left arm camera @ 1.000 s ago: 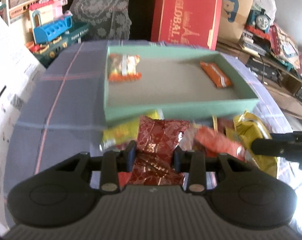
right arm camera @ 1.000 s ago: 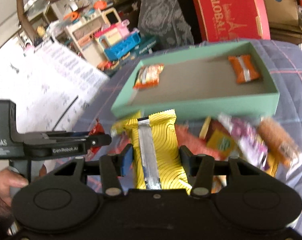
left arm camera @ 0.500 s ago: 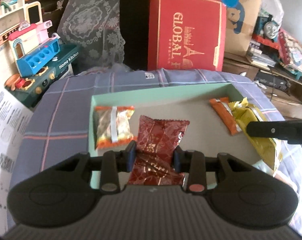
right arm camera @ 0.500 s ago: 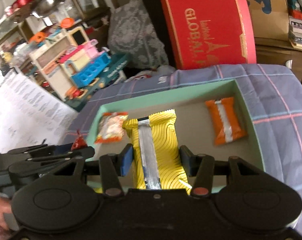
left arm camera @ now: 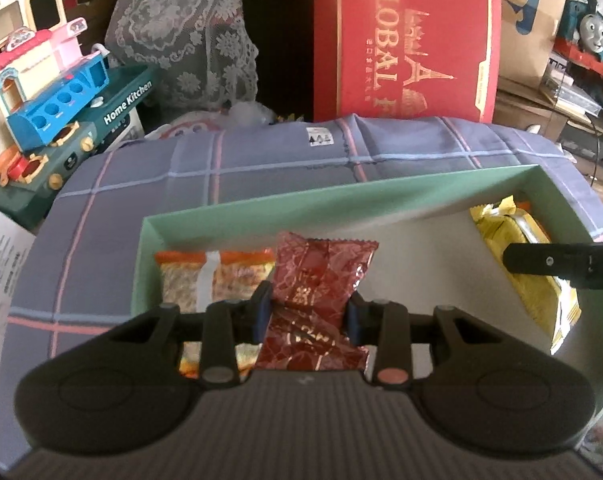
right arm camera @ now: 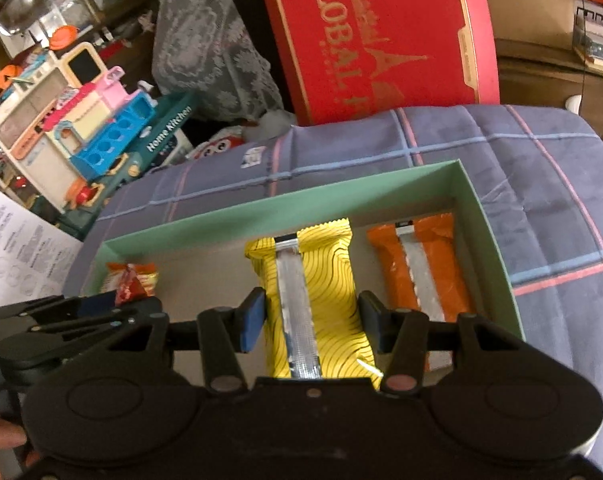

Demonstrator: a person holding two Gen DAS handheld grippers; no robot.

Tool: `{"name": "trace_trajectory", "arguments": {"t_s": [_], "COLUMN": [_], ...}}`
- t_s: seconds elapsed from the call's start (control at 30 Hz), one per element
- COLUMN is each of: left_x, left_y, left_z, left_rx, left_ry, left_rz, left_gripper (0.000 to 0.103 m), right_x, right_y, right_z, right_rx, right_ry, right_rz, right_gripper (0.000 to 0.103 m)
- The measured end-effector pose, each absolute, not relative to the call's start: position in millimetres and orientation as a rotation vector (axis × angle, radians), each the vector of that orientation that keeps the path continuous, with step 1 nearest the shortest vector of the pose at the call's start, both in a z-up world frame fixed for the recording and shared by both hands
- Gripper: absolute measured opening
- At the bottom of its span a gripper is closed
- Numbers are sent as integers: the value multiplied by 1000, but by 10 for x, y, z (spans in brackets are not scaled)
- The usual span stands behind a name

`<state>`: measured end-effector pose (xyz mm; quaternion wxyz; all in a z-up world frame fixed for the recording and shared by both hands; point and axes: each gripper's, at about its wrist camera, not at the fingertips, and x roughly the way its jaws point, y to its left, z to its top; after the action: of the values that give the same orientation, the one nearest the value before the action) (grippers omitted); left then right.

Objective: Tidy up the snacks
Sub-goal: 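Carry both snacks into the tray and open both grippers beside the earlier snacks, then move both grippers back over the snack heap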

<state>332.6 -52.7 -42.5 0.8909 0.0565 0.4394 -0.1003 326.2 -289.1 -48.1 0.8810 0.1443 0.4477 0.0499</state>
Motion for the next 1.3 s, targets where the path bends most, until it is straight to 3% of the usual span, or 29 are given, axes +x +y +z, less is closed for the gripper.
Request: {"name": "trace_trajectory", "arguments": {"t_s": [0.03, 0.1, 0.13, 0.17, 0.2, 0.27, 0.8, 1.3], "left_x": [3352, 3362, 3343, 3308, 3254, 3208, 2209, 1230], "left_y": [-544, -582, -602, -611, -622, -647, -643, -838], "left_z": [-442, -464, -464, -450, -434, -413, -183, -327], "left_rx": [122, 143, 153, 162, 170, 182, 165, 181], "left_ry": [909, 894, 884, 867, 842, 848, 902, 980], "left_rz": [-205, -185, -173, -164, -160, -176, -248, -304], "left_gripper": [36, 60, 90, 102, 103, 103, 103, 103], "right_x": [3303, 3353, 3357, 3340, 3318, 3275, 2356, 1379], "right_y": [-2908, -2918, -2922, -2925, -2920, -2915, -3101, -3442], "right_z": [-506, -539, -542, -532, -496, -451, -245, -352], "right_rx": [303, 306, 306, 310, 312, 308, 364, 457], "right_ry": [936, 932, 928, 919, 910, 886, 915, 937], "right_rz": [95, 87, 86, 91, 95, 102, 121, 104], "right_gripper": [51, 61, 68, 84, 98, 103, 103, 103]}}
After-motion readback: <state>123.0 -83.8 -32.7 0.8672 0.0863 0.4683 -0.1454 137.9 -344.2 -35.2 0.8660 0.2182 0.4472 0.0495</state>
